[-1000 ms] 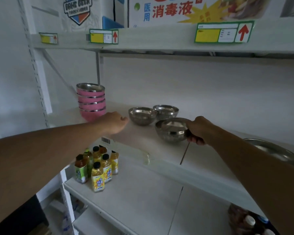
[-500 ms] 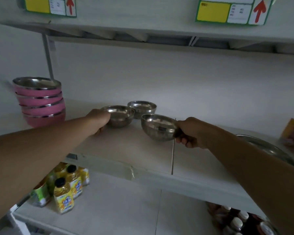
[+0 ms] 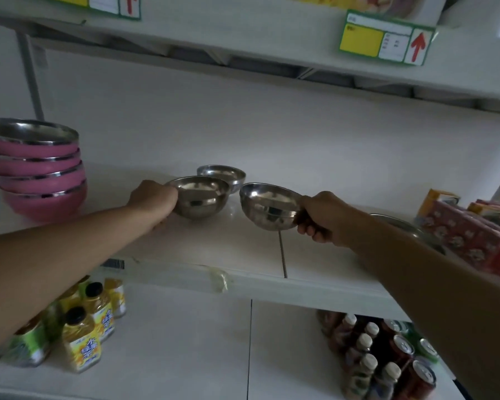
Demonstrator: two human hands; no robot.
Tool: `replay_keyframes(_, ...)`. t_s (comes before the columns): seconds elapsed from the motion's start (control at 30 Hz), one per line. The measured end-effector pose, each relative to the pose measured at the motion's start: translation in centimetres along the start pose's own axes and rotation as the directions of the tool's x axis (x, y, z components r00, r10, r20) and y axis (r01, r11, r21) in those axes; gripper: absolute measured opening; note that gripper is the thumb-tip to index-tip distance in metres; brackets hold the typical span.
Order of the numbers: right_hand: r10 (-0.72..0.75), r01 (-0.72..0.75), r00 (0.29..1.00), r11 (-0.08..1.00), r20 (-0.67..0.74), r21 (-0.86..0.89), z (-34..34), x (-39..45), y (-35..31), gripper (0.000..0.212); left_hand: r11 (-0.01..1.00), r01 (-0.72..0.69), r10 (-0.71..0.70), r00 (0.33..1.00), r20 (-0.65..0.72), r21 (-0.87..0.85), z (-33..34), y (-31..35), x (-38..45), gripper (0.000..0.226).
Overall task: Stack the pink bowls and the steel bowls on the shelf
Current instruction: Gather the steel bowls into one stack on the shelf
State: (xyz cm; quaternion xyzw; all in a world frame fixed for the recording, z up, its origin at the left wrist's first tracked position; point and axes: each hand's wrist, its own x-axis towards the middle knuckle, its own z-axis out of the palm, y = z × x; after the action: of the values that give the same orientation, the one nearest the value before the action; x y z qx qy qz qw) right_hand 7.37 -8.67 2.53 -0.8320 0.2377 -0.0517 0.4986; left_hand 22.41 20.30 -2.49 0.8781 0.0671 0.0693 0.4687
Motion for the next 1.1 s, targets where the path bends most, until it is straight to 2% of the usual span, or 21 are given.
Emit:
replay_keyframes(0.2,-0.075,0.075,0.997,0.997,0.032,-0.002,-1.5,-2.1,1.9,0.044,0.999,0.029,-0.031,0.997,-0.065,-0.028,-1.2,1.5,-4.1,0.028)
replay_keyframes(0.4,-0.160,0.163,0.984,0.986,0.076,-0.024,-3.9,-4.4,2.9,0.046,0.993,0.091,-0.100,0.985,-0.142,-0.069,-2.5,2.0,-9.3,0.037)
replay_keyframes(0.53,-0.218,0.218,0.970,0.976,0.108,0.015,-6.0,-6.8,2.7,0.040,0.978,0.131,-0.151,0.981,-0.119,-0.161,-2.4,2.4,-12.4,0.032)
replay_keyframes(0.63,-0.237,0.235,0.964,0.971,0.120,0.031,-7.5,-8.6,3.0,0.039,0.981,0.139,-0.156,0.980,-0.123,-0.134,-2.0,3.3,-14.8,0.035)
replay_keyframes(0.87,-0.215,0.214,0.975,0.976,0.046,0.039,-11.5,-11.2,4.3,0.042,0.975,0.062,-0.066,0.998,-0.012,-0.212,-0.8,6.2,-17.1,0.030)
replay_keyframes(0.97,-0.172,0.173,0.983,0.985,-0.063,0.012,-14.1,-11.7,4.8,0.046,0.969,0.042,-0.029,0.998,0.054,-0.244,-0.8,7.8,-17.8,0.027)
replay_keyframes(1.1,-0.132,0.134,0.970,0.991,-0.204,-0.004,-18.2,-11.6,6.2,0.045,0.963,-0.067,0.074,0.997,0.016,-0.262,-1.1,9.7,-18.1,0.023)
